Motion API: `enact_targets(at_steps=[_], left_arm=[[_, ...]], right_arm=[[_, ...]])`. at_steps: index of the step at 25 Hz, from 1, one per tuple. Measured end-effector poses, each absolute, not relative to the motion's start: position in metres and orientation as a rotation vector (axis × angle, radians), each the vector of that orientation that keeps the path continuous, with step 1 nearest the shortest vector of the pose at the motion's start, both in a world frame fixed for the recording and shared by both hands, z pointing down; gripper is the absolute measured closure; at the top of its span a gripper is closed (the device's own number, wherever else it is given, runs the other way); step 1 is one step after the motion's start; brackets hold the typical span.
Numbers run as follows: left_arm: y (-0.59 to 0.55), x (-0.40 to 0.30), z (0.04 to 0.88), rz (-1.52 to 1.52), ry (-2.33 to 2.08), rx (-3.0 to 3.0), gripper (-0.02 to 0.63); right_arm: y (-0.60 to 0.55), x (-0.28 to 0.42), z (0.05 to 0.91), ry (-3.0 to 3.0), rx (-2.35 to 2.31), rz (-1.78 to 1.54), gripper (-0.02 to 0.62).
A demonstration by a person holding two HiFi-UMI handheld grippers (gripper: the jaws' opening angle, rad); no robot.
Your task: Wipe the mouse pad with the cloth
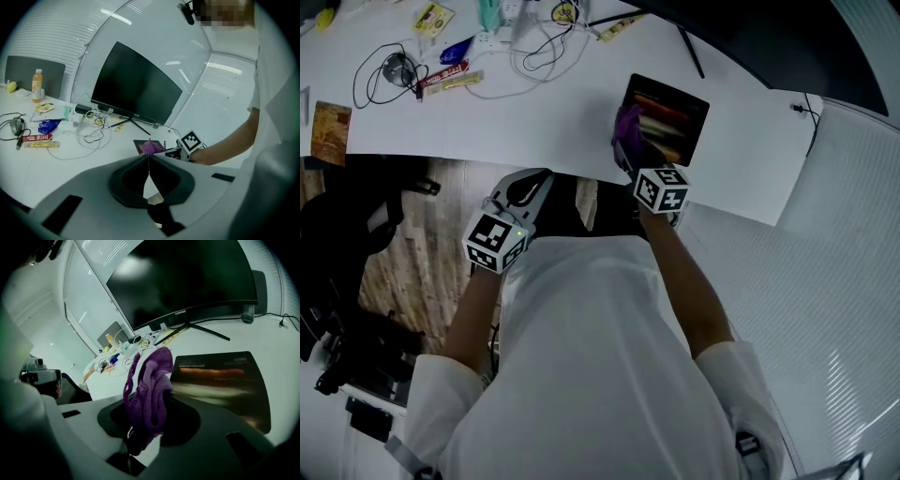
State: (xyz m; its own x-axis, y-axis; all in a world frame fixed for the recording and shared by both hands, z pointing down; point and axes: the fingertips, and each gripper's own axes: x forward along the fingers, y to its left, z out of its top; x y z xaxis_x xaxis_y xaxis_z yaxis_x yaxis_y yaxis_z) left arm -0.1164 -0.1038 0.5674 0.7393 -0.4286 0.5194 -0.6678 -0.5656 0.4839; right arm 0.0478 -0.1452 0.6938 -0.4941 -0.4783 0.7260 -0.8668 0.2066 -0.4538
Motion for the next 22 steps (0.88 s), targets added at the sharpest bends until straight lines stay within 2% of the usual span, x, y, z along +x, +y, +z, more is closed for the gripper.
enact_targets(at_steps=[11, 22], left_arm=[[-0.096, -0.096, 0.569, 0.473, -0.904, 2.173, 0.586], [-0.091, -0.061, 0.568, 0.502, -0.912, 2.169, 0.586]], right_arm=[[-0.143, 0.056, 0.732, -2.044, 1.153, 1.282, 0.456], [-0.145, 0.113, 0.734, -2.026, 1.178, 1.288, 0.456]])
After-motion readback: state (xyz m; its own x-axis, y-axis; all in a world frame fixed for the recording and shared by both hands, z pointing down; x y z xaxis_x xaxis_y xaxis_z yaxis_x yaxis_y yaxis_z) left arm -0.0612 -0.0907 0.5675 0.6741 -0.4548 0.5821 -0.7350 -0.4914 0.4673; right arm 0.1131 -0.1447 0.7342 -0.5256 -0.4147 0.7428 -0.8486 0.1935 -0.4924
